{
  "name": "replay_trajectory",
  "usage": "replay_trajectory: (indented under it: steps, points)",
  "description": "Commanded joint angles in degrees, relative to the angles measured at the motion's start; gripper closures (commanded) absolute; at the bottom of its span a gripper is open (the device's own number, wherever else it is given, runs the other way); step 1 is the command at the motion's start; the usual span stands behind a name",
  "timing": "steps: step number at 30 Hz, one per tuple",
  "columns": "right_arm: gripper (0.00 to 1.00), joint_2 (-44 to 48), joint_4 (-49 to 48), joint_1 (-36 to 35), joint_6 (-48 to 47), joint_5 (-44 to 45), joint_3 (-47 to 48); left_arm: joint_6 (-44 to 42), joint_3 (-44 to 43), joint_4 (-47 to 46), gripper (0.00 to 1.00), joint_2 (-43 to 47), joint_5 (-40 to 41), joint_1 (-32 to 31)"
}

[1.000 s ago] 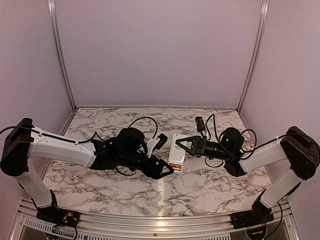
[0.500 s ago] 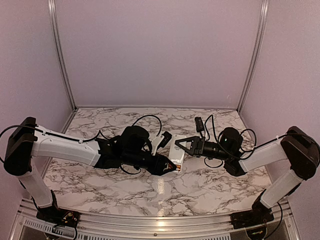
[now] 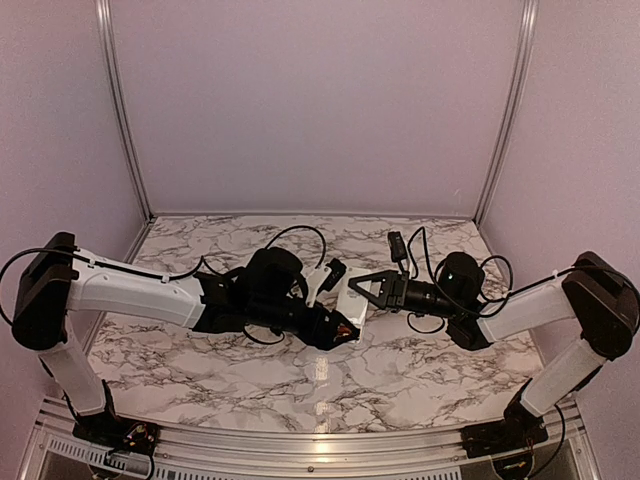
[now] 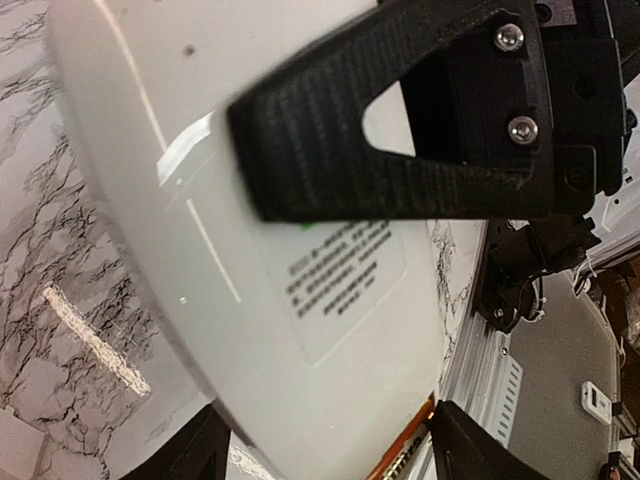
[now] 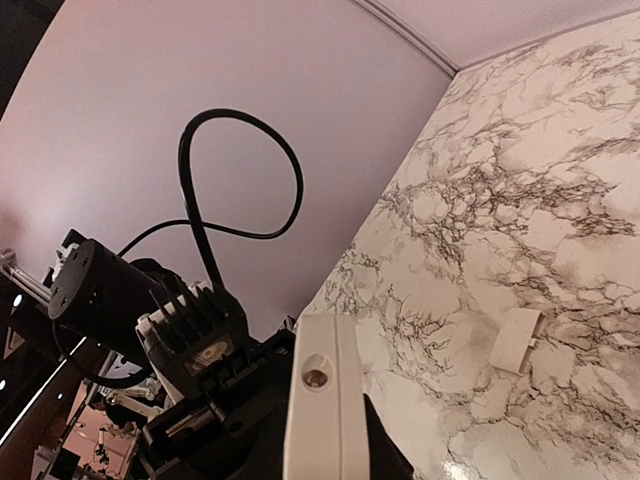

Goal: Load the batteries into the remote control
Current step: Press the battery in the battery compartment, then pass from the right arm to the left

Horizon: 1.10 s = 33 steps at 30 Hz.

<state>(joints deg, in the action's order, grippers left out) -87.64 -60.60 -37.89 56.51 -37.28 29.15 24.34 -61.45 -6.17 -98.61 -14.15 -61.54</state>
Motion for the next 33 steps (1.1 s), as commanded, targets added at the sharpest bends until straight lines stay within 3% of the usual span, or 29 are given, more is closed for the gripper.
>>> replay_trajectory:
  steps: [1, 5, 7, 8, 12, 15, 20, 33]
  points:
    - [1.00, 0.21, -0.34, -0.64, 0.01, -0.98, 2.57, -1.11, -3.47, 1.46, 0.33, -2.66, -0.57, 0.28]
    - [1.00, 0.82, -0.58, -0.66, 0.19, -1.05, 2.38, 0.69, -3.61, 0.32, 0.53, -3.41, -0.17, 0.49]
    - [1.00, 1.33, -0.07, -0.61, 0.03, -0.79, 2.35, 0.96, -3.19, 0.31, 0.57, -3.27, 0.45, 0.81]
    - [1.00, 1.61, 0.40, -0.63, -0.32, -0.71, 2.44, 1.13, -2.78, 0.00, 0.55, -2.87, 0.62, 1.00]
    - [1.00, 2.73, 4.94, -0.61, -2.87, 1.30, 2.82, 0.09, 0.52, -2.62, 0.17, 0.94, 3.06, 1.33]
    - [1.00, 3.77, 10.56, -0.61, -4.36, 5.43, 3.02, 0.48, 2.54, -5.36, 0.01, 4.23, 8.54, 1.16]
    - [1.00, 5.81, 17.86, -0.61, -4.33, 12.84, 2.85, -1.68, -4.13, 0.04, 0.01, 0.90, 20.11, -1.44]
    - [1.00, 8.32, 19.47, -0.61, -3.95, 16.62, 2.16, -0.15, -18.06, 12.44, 0.01, -10.38, 27.70, -4.59]
